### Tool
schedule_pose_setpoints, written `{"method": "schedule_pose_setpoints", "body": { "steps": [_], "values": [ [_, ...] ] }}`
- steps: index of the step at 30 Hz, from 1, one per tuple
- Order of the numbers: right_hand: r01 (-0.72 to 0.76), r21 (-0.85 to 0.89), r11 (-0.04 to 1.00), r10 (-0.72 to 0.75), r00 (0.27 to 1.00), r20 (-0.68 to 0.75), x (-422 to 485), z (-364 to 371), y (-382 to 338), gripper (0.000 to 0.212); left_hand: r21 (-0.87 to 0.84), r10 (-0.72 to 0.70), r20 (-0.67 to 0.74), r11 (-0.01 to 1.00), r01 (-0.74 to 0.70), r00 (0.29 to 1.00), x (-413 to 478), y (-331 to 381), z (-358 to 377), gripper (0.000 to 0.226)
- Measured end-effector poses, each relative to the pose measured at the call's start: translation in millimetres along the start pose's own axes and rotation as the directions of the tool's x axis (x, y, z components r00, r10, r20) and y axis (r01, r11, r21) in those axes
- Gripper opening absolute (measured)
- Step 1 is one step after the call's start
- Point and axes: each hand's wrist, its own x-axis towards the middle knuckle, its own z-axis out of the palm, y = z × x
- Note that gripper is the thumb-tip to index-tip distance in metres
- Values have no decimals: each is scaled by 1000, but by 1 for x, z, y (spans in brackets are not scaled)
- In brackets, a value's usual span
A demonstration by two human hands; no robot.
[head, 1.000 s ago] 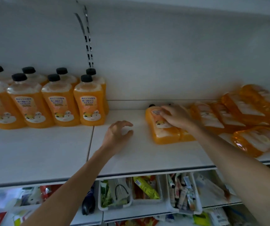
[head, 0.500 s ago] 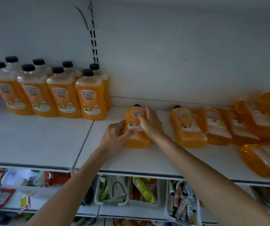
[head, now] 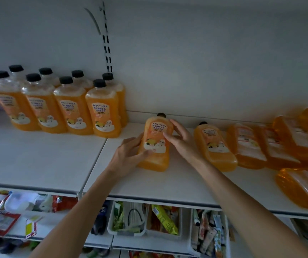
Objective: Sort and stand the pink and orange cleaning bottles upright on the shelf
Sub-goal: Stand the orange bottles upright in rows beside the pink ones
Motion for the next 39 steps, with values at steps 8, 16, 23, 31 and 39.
{"method": "schedule_pose_setpoints", "body": {
  "steps": [8,16,23,31,39],
  "values": [
    [204,-197,959,-198,979,50,4,0,-43,76,-173,92,-20,980,-94,996,1,-4,-3,83],
    [216,-343,914,-186,975,117,13,2,-55,74,-206,155,-52,965,-162,987,7,-11,-2,80],
    [383,-421,822,-398,916,55,12,10,-51,71,213,161,-257,971,-106,953,7,-18,3,70],
    [422,-467,777,-464,886,29,33,19,-44,72,418,-6,-335,895,155,942,14,-10,5,47],
    [431,-483,762,-491,871,2,47,34,-35,70,543,-41,-282,817,195,959,15,-9,7,42]
  ]
}}
